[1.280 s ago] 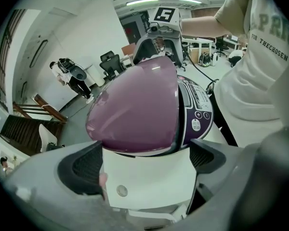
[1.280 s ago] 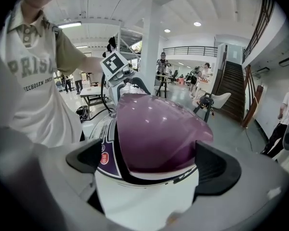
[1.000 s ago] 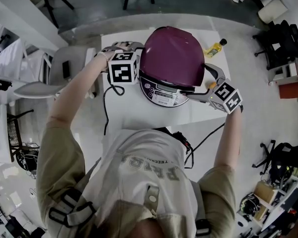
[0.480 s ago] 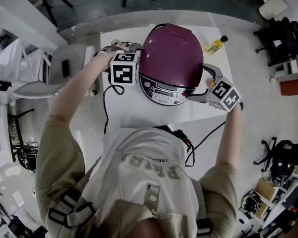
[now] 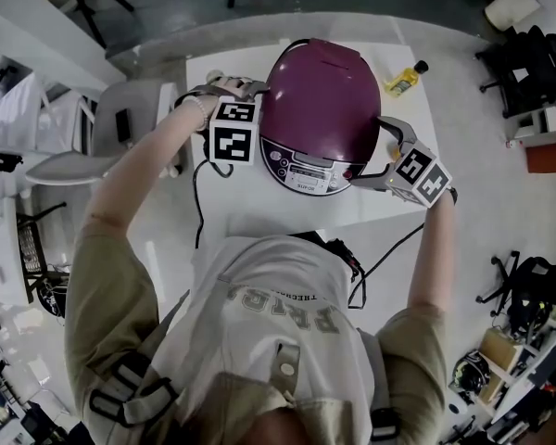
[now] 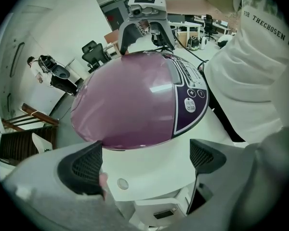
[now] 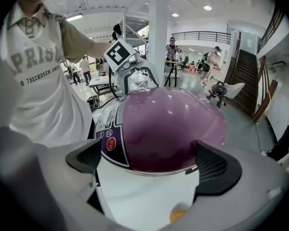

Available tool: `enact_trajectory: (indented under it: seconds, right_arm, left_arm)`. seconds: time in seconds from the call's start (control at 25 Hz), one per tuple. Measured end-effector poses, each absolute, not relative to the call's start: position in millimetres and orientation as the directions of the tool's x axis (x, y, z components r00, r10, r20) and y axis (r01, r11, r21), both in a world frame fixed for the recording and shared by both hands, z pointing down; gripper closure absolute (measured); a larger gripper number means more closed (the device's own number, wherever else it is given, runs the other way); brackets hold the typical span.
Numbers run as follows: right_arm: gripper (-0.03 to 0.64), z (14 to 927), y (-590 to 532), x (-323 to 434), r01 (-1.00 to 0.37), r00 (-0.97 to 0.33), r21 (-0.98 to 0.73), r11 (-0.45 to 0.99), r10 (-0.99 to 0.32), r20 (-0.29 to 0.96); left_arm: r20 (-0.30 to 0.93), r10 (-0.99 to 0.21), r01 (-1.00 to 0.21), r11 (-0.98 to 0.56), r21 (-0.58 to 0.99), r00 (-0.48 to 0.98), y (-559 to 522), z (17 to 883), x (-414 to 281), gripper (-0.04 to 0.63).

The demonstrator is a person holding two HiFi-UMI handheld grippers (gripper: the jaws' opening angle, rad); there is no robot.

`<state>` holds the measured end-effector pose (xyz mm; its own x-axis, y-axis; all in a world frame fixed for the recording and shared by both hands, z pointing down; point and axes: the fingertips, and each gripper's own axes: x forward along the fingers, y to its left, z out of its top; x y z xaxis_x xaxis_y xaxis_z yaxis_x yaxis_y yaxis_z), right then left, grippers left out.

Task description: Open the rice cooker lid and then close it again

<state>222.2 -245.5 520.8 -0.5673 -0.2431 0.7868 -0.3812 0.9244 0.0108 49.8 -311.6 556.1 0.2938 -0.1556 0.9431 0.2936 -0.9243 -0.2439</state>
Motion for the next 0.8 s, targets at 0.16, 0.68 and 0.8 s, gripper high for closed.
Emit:
enact_trajectory:
  seconds: [0.16,0.68,0.8]
  right_arm:
    - [0.037,520.2,-244.9,222.2,-0.377,-0.567,0.002,0.926,-0.233,0.790]
    - [0.037,526.0,-237.5,222.2,-0.297,-0.484,0.028,0.954,-0.175,0.858]
    - [0.037,528.5,-235.8,225.2,-0.259,-0.433,0.035,0.965,-0.148,0.889]
  left_arm:
    - [0.942,-0.182,0.310,-0.912,-0.268,0.282,-312.7,557.6,49.3,0.018]
    - [0.946,-0.240,0.399,-0.862,-0.311,0.218,-317.5,563.8,42.5,0.017]
    - [0.949,-0.244,0.413,-0.857,-0.307,0.200,-317.4,564.3,41.1,0.009]
